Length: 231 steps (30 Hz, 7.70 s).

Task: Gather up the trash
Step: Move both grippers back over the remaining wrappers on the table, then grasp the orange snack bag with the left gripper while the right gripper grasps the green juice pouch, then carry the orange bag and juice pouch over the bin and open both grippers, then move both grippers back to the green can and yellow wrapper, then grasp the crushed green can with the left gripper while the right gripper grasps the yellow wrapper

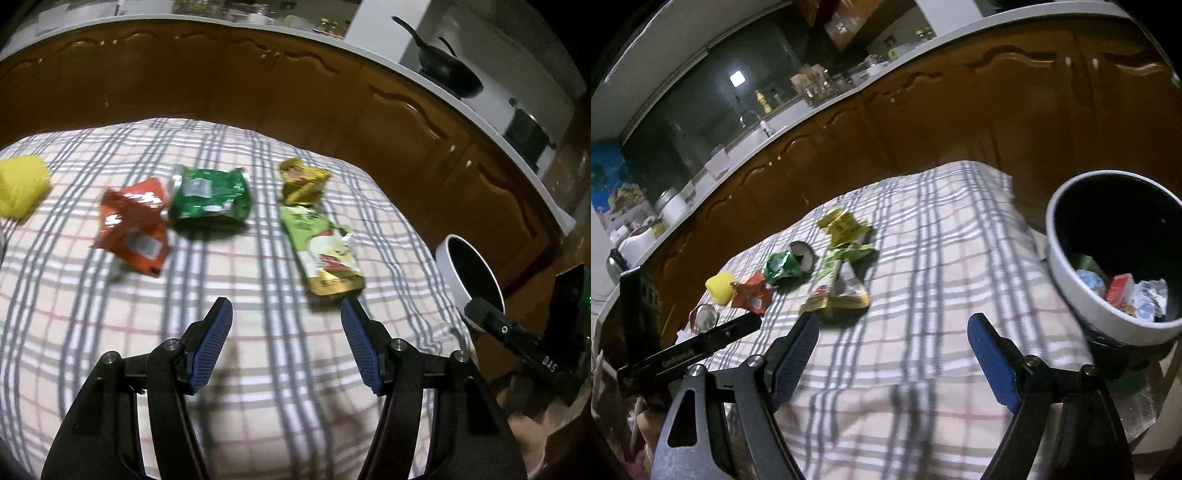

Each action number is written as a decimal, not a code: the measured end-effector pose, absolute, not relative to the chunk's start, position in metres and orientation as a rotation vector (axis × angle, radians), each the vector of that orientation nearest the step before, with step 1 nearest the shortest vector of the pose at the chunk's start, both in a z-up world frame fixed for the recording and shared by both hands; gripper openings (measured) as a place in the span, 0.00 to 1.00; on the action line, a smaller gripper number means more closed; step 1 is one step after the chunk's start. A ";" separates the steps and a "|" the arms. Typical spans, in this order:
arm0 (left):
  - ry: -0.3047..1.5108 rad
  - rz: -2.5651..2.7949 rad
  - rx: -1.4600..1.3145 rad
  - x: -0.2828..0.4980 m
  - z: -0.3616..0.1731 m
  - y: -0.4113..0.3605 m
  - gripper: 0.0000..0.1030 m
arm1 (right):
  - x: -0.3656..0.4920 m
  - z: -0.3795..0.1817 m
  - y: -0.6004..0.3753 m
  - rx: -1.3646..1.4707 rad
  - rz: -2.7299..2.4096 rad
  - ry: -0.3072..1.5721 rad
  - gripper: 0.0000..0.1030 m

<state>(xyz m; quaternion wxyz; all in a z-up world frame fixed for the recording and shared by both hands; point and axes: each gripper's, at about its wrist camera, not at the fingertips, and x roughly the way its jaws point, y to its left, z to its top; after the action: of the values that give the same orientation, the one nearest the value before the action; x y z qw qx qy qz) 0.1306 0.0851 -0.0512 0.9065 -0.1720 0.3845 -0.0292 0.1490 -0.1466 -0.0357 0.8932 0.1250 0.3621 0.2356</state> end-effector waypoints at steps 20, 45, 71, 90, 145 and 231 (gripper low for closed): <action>0.771 0.151 -0.413 0.138 -0.050 0.178 0.65 | 0.212 -0.046 -0.072 0.209 0.597 0.826 0.82; 0.790 0.054 -0.409 0.150 -0.058 0.169 0.16 | 0.210 -0.060 -0.067 0.141 0.623 0.880 0.20; 0.827 -0.368 -0.235 0.179 -0.029 -0.021 0.16 | 0.150 -0.017 -0.244 0.286 0.328 0.702 0.20; 0.838 -0.512 -0.123 0.212 -0.015 -0.121 0.16 | 0.153 -0.010 -0.321 0.308 0.183 0.654 0.20; 0.913 -0.499 -0.116 0.249 -0.041 -0.164 0.58 | 0.170 -0.027 -0.336 0.324 0.174 0.685 0.04; 0.795 -0.049 -0.294 0.202 -0.044 0.133 0.08 | 0.269 -0.045 -0.068 0.216 0.650 0.852 0.14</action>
<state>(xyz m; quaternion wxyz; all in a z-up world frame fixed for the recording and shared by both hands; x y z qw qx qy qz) 0.2016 0.1326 -0.0437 0.9112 -0.1428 0.3856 -0.0240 0.2694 -0.0677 -0.0454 0.8544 0.1025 0.4049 0.3090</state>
